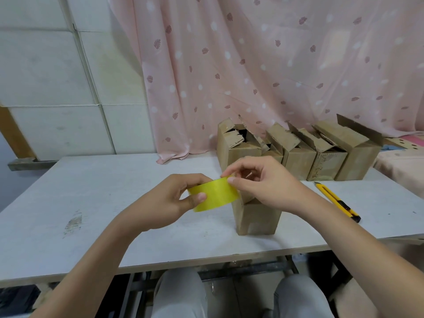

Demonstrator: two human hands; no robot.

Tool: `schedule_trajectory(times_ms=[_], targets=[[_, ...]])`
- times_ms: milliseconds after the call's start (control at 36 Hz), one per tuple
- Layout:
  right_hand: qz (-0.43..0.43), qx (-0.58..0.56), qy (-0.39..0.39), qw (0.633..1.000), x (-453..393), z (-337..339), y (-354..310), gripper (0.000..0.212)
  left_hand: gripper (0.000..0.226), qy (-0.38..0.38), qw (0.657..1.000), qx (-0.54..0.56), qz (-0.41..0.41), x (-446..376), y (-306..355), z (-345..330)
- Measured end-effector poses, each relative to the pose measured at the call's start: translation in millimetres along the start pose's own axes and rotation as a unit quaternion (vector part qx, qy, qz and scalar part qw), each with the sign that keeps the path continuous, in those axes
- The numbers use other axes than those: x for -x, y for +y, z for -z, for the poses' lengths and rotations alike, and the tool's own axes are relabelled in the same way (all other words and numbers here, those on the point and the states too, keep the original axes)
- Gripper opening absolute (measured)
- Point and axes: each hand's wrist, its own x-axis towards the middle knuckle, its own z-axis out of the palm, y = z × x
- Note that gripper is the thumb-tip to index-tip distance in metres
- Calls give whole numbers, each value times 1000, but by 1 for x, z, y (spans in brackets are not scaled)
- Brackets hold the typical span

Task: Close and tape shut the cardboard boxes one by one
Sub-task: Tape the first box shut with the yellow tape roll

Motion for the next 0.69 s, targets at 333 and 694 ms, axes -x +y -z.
schedule_trajectory(times_ms=[333,694], targets=[[-19,-63,2,998,-11,11,-12,14,20,72,997,-4,-5,-18,9,13],[-98,-217,115,964,-5,10,-12,17,31,211,976,13,-49,-26,18,-12]])
